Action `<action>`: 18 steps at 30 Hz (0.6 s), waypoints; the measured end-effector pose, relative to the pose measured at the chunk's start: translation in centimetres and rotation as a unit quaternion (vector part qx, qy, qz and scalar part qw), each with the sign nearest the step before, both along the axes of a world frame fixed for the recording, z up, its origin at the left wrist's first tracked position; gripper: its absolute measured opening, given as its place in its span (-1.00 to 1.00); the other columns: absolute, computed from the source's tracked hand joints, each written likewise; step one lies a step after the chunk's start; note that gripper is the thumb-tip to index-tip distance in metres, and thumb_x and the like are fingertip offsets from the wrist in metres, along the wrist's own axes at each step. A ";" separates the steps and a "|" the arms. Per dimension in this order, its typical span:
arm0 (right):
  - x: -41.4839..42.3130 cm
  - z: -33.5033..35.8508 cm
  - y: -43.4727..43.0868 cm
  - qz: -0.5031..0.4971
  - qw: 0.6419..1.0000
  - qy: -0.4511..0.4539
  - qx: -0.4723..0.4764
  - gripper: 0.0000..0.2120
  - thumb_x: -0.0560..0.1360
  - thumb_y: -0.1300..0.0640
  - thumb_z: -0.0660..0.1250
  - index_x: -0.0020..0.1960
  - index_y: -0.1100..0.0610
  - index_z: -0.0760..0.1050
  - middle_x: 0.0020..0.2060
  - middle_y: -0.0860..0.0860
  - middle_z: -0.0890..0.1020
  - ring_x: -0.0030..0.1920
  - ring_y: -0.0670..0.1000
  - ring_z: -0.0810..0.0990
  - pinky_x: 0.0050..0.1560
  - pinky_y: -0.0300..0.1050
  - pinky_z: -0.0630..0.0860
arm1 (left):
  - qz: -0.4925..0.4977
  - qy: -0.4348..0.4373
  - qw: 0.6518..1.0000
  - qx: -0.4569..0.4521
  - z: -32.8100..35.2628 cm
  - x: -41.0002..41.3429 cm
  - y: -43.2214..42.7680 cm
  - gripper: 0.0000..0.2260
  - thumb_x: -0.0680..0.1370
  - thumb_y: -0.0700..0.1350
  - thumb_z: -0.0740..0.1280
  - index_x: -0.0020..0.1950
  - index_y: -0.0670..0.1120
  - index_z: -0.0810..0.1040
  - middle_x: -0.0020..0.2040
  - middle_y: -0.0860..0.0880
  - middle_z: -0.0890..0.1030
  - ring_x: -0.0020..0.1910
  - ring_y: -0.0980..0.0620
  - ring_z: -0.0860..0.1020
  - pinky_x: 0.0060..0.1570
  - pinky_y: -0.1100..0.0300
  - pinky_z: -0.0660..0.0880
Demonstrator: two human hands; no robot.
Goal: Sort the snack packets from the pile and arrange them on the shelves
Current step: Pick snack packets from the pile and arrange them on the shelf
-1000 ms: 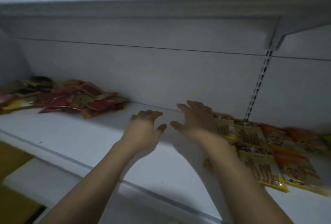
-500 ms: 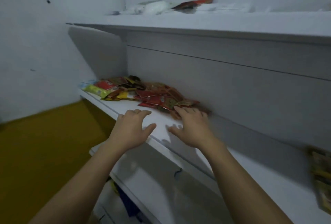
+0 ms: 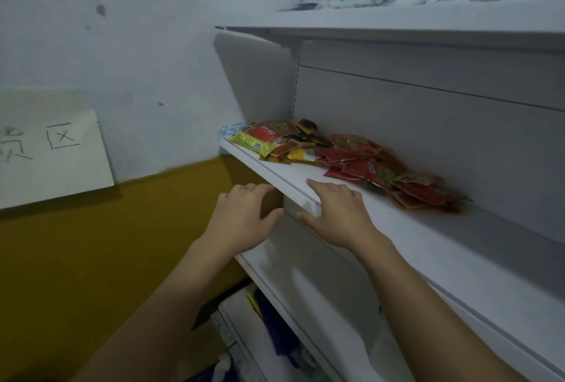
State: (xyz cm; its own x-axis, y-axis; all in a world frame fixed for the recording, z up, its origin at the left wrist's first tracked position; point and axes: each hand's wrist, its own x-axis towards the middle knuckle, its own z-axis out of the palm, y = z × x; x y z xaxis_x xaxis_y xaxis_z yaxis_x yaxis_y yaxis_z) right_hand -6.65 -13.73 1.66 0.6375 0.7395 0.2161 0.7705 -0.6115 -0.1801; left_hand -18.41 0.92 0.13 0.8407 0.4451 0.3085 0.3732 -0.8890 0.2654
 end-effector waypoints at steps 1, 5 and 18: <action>0.3 0.0 0.6 0.001 1.000 -0.002 -0.006 -0.31 0.54 -0.25 0.24 0.57 -0.04 0.12 0.50 -0.01 0.31 0.49 0.09 0.23 0.43 0.06 0.13 | 0.002 -0.001 1.000 -0.001 -0.1 0.2 0.5 -0.51 0.60 0.23 0.19 0.49 0.10 0.30 0.41 0.02 0.45 0.40 -0.04 0.35 0.31 -0.03 0.31; 2.5 0.1 3.0 -0.006 1.000 -0.011 -0.028 -0.32 0.54 -0.26 0.23 0.56 -0.04 0.14 0.49 0.01 0.31 0.48 0.10 0.24 0.42 0.06 0.15 | -0.003 0.005 1.000 -0.008 -0.5 1.8 2.2 -0.52 0.60 0.22 0.19 0.49 0.09 0.31 0.40 0.01 0.45 0.40 -0.04 0.35 0.30 -0.03 0.30; 16.9 -1.7 14.6 -0.035 0.998 0.046 -0.003 -0.59 0.55 -0.17 0.27 0.29 0.04 0.50 0.21 0.06 0.58 0.18 0.12 0.54 -0.03 -0.07 0.44 | -0.010 0.076 0.997 0.017 -1.0 14.5 11.2 -0.53 0.60 0.23 0.17 0.46 0.06 0.35 0.40 -0.02 0.46 0.38 -0.05 0.36 0.30 -0.04 0.32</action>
